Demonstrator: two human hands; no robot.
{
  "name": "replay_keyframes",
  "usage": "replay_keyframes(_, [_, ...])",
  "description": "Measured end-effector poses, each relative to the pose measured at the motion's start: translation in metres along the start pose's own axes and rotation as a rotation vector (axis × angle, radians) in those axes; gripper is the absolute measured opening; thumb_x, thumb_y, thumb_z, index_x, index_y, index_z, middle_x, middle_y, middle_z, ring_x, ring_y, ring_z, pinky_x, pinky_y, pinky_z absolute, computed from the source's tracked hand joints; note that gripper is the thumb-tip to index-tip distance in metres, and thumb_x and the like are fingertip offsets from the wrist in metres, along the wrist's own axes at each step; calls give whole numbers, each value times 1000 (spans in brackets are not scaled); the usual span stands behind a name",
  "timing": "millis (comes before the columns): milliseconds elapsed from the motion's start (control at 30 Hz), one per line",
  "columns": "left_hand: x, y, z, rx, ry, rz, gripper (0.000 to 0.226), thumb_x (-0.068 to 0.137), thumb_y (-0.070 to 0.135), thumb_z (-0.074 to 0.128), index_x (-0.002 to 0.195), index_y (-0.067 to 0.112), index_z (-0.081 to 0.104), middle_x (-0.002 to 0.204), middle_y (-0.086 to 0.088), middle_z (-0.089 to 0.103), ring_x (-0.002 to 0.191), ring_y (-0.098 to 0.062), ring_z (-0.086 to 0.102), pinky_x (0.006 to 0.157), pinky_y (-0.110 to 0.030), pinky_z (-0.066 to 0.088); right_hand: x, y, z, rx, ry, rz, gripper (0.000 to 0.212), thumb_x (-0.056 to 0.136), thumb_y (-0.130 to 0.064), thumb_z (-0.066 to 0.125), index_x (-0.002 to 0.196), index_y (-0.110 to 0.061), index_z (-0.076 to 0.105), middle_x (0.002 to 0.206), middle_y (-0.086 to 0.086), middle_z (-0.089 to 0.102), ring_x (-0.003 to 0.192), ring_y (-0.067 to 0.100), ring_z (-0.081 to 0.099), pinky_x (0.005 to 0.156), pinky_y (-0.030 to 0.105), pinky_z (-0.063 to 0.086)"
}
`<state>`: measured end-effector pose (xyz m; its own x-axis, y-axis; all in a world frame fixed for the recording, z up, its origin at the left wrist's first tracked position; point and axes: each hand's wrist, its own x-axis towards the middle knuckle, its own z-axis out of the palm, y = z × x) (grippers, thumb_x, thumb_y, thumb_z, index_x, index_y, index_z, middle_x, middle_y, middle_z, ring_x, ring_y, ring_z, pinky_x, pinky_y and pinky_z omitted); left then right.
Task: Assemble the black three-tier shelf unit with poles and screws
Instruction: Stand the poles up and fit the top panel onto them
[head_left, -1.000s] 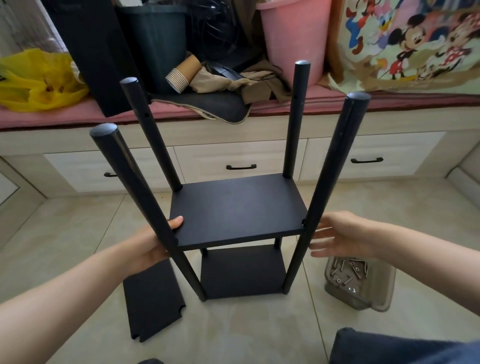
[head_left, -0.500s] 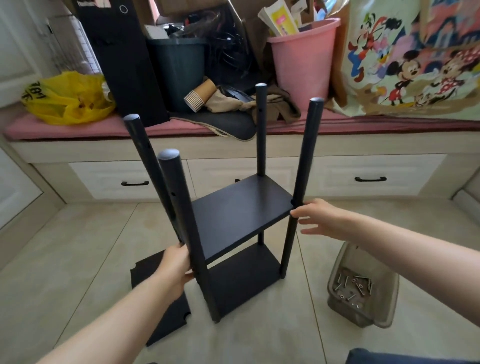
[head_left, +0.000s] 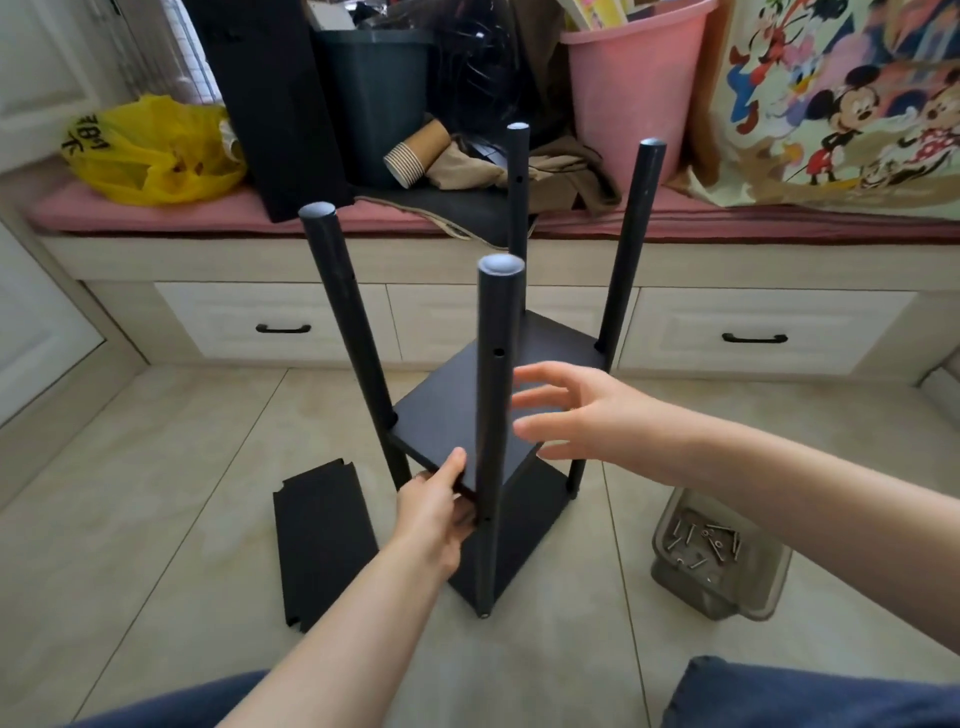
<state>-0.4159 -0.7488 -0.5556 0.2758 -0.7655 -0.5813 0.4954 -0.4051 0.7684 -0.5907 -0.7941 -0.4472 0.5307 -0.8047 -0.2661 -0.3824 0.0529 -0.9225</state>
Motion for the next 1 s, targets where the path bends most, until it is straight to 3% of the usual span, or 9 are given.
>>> replay_keyframes(100, [-9,-12,15,-105,-25,-19,24,99,22,64,120,9,63,99,-8,77,92,-29,73,76,-42,57,-14,-7,11,-111,30,-109,43,85,-20,76,120,-37,58,118,-13,67,106,6,68,96,33,53])
replay_keyframes(167, [-10,-19,22,-148,-33,-4,20,100,22,63,116,10,63,97,-7,77,93,-29,73,74,-40,57,-23,-2,16,-176,28,-170,33,87,-24,74,113,-38,58,115,-15,65,104,0,66,93,28,55])
replay_keyframes(300, [-11,-31,25,-127,-80,72,19,100,22,63,118,17,62,97,-2,79,92,-22,76,71,-33,59,-27,8,16,-314,157,-217,7,97,-34,59,104,-33,59,105,-19,66,104,-2,63,94,33,54])
replay_keyframes(433, [-9,-38,17,4,-193,192,32,99,23,65,129,19,56,107,0,77,100,-20,75,82,-33,59,-28,9,14,-392,148,-199,18,99,-40,51,102,-23,56,102,-7,68,99,7,65,92,41,53])
replay_keyframes(533, [-6,-40,14,8,-221,211,32,99,22,63,129,19,55,110,-1,77,102,-21,74,81,-33,61,-27,8,12,-376,110,-198,21,100,-37,51,102,-16,53,104,3,68,104,21,65,93,49,52])
replay_keyframes(600, [-6,-39,12,9,-223,207,32,99,22,64,129,18,55,111,-2,76,103,-22,74,82,-33,61,-26,7,11,-351,82,-199,18,100,-35,51,100,-18,53,105,4,68,106,22,65,93,50,53])
replay_keyframes(800, [-4,-37,8,68,-246,194,41,97,24,65,134,15,51,120,-8,72,108,-24,72,100,-46,55,-24,10,10,-331,93,-178,13,101,-34,50,100,-21,52,104,-7,71,96,4,67,81,28,53])
replay_keyframes(1000, [-4,-35,8,40,-220,159,37,95,22,69,129,18,53,118,-7,73,103,-24,74,94,-43,59,-25,9,11,-274,97,-193,7,101,-26,52,101,-19,54,103,-7,72,94,-3,66,70,10,48])
